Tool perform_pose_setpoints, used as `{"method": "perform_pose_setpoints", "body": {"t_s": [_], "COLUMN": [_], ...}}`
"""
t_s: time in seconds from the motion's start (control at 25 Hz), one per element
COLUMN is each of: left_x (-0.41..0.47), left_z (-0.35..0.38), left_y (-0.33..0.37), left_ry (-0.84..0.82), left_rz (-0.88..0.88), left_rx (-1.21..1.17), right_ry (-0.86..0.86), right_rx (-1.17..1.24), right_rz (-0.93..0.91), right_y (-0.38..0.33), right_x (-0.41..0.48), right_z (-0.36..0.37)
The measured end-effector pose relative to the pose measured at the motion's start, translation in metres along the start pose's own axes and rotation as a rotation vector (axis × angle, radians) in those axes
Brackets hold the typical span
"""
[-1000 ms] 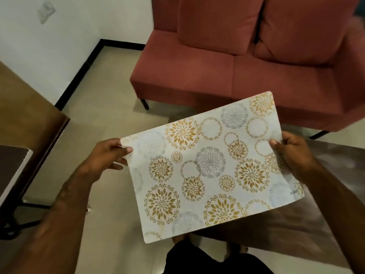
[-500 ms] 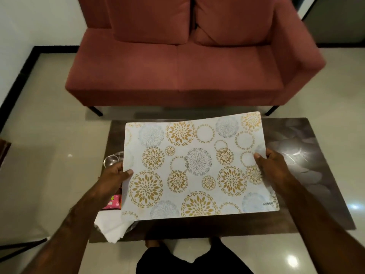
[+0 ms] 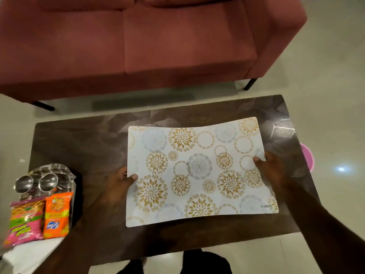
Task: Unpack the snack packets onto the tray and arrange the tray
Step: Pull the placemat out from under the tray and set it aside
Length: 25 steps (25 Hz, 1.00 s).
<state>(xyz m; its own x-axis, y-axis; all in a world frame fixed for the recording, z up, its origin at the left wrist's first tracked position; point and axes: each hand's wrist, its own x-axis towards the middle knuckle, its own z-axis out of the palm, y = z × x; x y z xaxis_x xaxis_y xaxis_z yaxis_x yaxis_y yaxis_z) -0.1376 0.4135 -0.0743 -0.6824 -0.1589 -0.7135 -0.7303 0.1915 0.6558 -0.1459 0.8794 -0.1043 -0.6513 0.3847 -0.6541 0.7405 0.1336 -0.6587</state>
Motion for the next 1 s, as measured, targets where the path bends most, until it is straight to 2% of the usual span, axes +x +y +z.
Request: {"method": "perform_pose_setpoints", "body": {"t_s": [0.36,0.48,0.68,0.84,0.96,1.0], "left_x": [0.127,0.147,0.167,0.175,0.18,0.178], "left_z": [0.098,0.121,0.152,0.159,0.161,0.162], "left_y": [0.018,0.021,0.015,0.015,0.019,0.02], "left_ry": [0.042,0.063,0.001,-0.01,-0.057,-0.023], "left_rz": [-0.006,-0.03,-0.105,-0.054,-0.025,0.006], "left_rx": [0.128,0.168,0.249,0.599,0.839,0.924], "right_ry": [0.047,0.091,0.214,0.298,0.388,0.415], "right_rx": [-0.056,-0.132,-0.181,-0.27,-0.558,-0.665], "right_rz": [0.033,0.031,0.014,-0.041,-0.06,-0.091], "right_y": [0.001,-0.005,-0.003,-0.007,-0.006,-0.005], "right_x": [0.151,0.181,0.209,0.214,0.212,0.206], "right_z": [0.003,0.003,-0.008,-0.012,-0.011,-0.008]}}
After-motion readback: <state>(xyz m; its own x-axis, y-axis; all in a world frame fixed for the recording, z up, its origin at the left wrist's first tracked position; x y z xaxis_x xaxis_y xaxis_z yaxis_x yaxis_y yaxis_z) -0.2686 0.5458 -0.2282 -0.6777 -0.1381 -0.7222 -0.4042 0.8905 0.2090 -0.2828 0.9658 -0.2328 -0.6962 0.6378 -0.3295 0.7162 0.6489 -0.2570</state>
